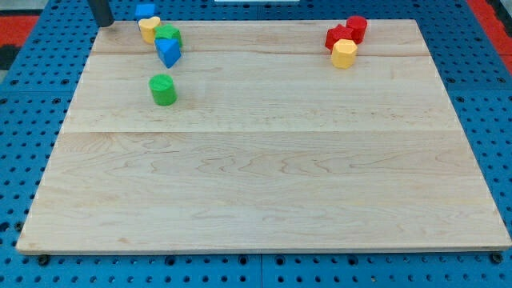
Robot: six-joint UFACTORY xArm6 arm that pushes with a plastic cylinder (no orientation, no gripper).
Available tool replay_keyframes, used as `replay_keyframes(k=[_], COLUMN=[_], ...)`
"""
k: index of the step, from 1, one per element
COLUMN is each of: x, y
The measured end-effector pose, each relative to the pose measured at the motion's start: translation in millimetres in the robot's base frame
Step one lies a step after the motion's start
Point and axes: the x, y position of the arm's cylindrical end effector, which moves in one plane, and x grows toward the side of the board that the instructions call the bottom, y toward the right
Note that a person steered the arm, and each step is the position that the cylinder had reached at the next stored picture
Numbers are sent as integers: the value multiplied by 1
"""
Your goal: Separate blue triangle from yellow heart
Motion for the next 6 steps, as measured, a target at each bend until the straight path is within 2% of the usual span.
replay_keyframes(k=[2,3,6], x=[-2,1,99], y=[63,67,83])
